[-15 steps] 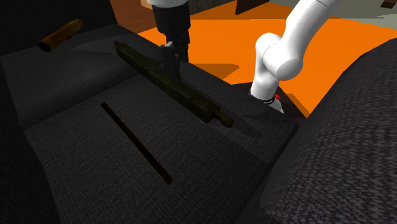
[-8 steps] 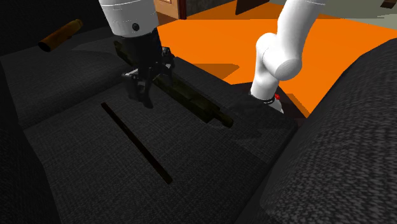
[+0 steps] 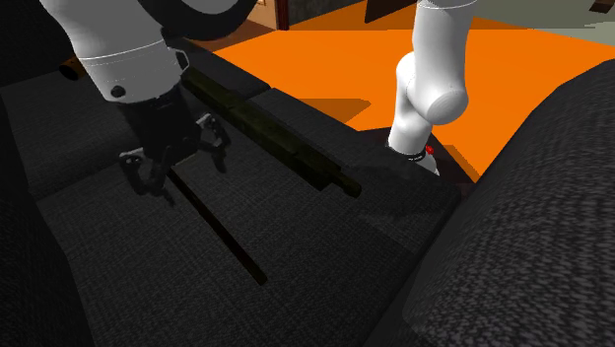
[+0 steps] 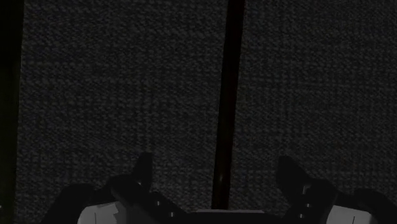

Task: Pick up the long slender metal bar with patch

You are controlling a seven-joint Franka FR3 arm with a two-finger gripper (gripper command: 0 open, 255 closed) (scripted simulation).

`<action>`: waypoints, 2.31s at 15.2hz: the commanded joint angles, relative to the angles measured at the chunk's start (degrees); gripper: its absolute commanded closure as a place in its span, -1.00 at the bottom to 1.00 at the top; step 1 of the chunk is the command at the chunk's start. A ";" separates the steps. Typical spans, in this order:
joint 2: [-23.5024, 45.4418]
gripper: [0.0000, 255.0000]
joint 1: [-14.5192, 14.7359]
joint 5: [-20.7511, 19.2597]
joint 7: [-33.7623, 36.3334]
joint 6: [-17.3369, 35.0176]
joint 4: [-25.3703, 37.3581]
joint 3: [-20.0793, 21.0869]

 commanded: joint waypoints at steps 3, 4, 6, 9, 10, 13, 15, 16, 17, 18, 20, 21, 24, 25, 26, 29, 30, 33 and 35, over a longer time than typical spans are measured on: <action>2.98 -1.00 0.66 -0.63 2.42 2.58 0.47 -0.13; 3.12 -1.00 0.68 -0.66 2.34 3.30 -0.13 -0.14; 3.43 -1.00 0.71 -0.74 2.18 4.73 -1.29 -0.18; 3.70 -1.00 0.75 -0.81 2.06 5.86 -2.17 -0.21; 3.85 1.00 0.77 -0.88 2.09 5.80 -1.98 -0.22; 3.77 1.00 0.79 -0.85 2.13 5.73 -1.97 -0.19; 3.68 1.00 0.73 -0.81 2.06 5.74 -2.07 -0.21; 3.69 1.00 0.76 -0.81 2.10 5.81 -2.13 -0.19; 3.69 1.00 0.77 -0.81 2.10 5.92 -2.23 -0.19; 3.66 1.00 0.79 -0.80 2.13 5.96 -2.29 -0.17; 3.52 1.00 0.73 -0.76 2.13 5.14 -1.61 -0.19; 3.35 1.00 0.71 -0.71 2.20 4.43 -1.06 -0.17; 2.93 1.00 0.67 -0.62 2.46 2.27 0.73 -0.13; 2.81 1.00 0.66 -0.59 2.55 1.54 1.36 -0.12; 2.70 1.00 0.65 -0.57 2.65 0.82 2.00 -0.10; 2.47 1.00 0.65 -0.55 2.96 -1.39 4.01 -0.06; 2.42 1.00 0.65 -0.55 3.07 -2.13 4.72 -0.05; 2.35 1.00 0.69 -0.58 3.43 -4.38 6.93 -0.01; 2.35 1.00 0.71 -0.60 3.57 -5.24 7.81 0.01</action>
